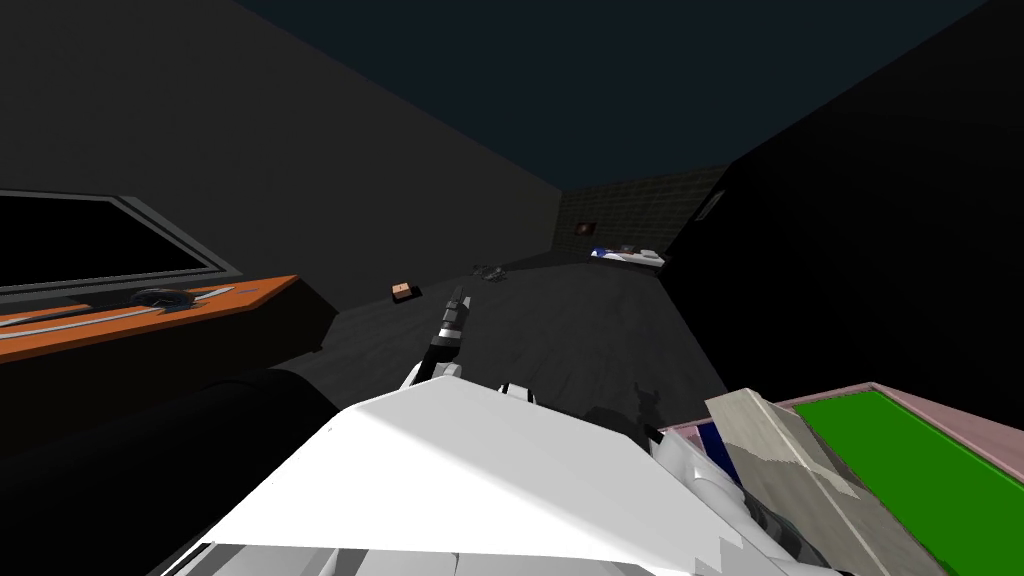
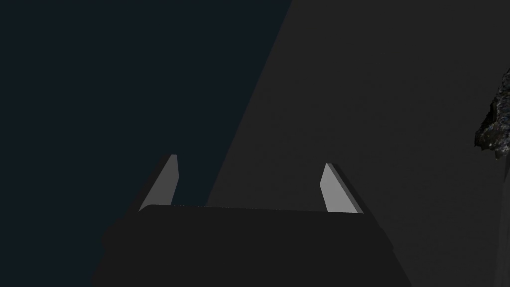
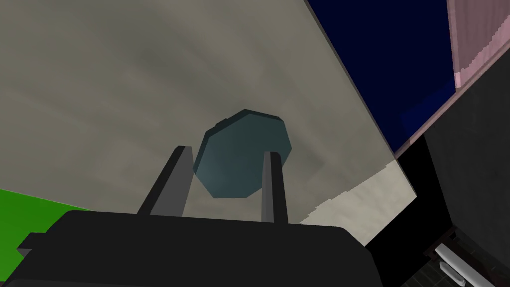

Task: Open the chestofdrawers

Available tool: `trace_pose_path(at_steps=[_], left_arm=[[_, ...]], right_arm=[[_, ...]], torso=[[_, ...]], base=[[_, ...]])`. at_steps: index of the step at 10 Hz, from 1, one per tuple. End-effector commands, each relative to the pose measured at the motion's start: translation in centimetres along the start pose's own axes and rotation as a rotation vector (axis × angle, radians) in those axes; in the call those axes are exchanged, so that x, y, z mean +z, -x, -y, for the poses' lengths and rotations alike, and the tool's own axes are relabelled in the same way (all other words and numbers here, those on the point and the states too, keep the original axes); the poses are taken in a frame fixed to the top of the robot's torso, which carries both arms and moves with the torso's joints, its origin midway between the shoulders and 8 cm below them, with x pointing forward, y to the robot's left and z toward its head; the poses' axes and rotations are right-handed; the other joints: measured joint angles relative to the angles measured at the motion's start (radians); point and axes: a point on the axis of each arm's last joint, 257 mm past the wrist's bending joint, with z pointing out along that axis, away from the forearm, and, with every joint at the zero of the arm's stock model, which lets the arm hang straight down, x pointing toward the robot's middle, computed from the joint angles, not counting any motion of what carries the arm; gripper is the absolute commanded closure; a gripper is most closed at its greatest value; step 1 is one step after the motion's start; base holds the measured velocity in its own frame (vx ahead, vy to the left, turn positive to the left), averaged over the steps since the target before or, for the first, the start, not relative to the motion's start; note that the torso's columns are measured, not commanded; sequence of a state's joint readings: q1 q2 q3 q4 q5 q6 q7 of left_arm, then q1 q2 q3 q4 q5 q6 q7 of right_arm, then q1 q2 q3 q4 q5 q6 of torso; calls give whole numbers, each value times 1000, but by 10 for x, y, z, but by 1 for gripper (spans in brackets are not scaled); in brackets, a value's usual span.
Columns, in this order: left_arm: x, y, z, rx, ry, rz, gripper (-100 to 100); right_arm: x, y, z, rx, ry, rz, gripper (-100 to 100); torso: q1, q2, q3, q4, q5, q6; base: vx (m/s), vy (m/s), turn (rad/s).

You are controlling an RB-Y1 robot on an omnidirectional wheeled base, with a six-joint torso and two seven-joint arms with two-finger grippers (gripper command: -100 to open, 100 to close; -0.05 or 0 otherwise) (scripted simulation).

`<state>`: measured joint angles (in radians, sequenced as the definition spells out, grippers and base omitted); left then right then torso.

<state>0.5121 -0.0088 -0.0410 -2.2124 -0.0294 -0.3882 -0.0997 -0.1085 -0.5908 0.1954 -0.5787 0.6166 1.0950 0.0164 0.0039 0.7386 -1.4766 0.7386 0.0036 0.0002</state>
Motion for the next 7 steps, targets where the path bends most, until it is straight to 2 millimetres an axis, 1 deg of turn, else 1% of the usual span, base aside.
trace_pose_path(at_steps=[1, 3, 4, 5, 6, 7], left_arm=[[0, 0, 0, 0, 0, 0, 0], [0, 0, 0, 0, 0, 0, 0], [0, 0, 0, 0, 0, 0, 0], [0, 0, 0, 0, 0, 0, 0], [0, 0, 0, 0, 0, 0, 0], [0, 0, 0, 0, 0, 0, 0]], right_arm=[[-5, 1, -4, 4, -1, -4, 100], [-8, 4, -5, 7, -7, -5, 100], [-9, 5, -6, 10, -11, -5, 100], [-9, 2, -7, 6, -4, -7, 100], [-13, 2, -9, 8, -7, -11, 100], [-15, 3, -10, 10, -11, -12, 100]], torso=[[-5, 3, 1, 1, 1, 2], [2, -1, 0, -1, -2, 1], [0, -2, -1, -1, -1, 1], [0, -1, -1, 0, 0, 0], [-5, 2, 1, 1, 0, 1], [-2, 1, 2, 1, -1, -1]], base=[[39, 139, 33], [87, 176, 23], [100, 164, 11], [45, 83, 6], [52, 96, 19], [86, 178, 26]])
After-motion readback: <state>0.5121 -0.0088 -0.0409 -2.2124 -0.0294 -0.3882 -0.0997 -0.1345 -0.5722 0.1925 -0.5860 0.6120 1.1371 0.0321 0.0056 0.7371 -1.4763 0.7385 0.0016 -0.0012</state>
